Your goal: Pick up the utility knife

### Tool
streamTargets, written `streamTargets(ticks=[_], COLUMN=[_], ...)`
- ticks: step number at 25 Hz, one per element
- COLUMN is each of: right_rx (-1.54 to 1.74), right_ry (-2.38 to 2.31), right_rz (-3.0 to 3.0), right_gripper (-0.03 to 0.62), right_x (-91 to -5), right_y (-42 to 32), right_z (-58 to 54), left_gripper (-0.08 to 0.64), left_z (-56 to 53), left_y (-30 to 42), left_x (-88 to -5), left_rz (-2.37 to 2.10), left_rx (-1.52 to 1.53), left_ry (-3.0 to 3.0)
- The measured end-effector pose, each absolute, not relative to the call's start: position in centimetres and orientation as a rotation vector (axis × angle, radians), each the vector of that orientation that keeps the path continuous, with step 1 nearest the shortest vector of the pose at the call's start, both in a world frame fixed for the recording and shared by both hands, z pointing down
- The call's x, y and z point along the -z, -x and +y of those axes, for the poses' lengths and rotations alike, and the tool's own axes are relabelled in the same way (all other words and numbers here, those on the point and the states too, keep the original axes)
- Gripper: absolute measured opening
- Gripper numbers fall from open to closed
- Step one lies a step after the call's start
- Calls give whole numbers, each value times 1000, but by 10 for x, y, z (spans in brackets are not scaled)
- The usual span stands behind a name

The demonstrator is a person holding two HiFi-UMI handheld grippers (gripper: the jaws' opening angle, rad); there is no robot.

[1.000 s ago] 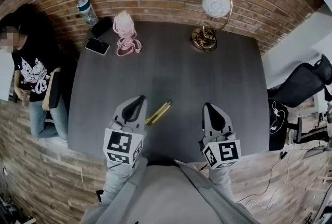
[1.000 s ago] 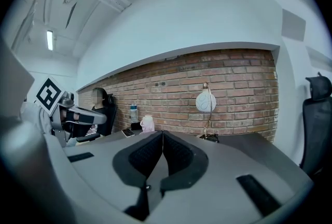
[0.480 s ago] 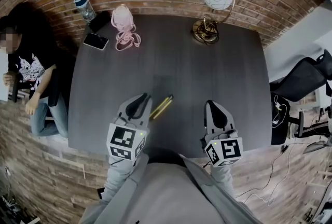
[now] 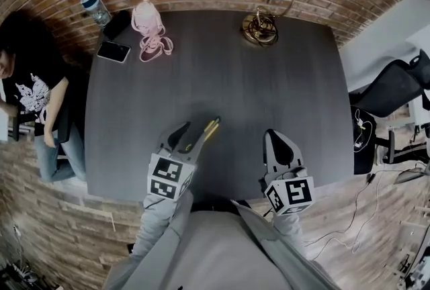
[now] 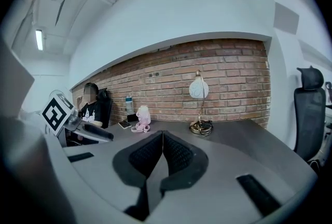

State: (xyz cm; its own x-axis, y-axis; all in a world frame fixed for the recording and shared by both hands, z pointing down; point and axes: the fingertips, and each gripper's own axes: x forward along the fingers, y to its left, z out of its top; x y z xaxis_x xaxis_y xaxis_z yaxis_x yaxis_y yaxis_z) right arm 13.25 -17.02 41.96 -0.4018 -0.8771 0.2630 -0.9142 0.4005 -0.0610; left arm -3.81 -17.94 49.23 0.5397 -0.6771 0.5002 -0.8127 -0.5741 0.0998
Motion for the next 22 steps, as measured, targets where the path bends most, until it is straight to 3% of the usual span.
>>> streamTargets(ticks=[8,22], right_rx=[-346,-400], right_ry=[-1622,-1636], right_rz=[-2421,-2364], right_gripper=[17,18], right_x=[-436,-453], right_y=[-138,-139], right_z=[-165,-160], left_gripper=[200,221], left_z=[-176,-174], left_y=[25,15], left_x=[-543,-612], left_rz=[-1110,-995], left_rx=[-718,-901], left_ry=[-2448,-2418])
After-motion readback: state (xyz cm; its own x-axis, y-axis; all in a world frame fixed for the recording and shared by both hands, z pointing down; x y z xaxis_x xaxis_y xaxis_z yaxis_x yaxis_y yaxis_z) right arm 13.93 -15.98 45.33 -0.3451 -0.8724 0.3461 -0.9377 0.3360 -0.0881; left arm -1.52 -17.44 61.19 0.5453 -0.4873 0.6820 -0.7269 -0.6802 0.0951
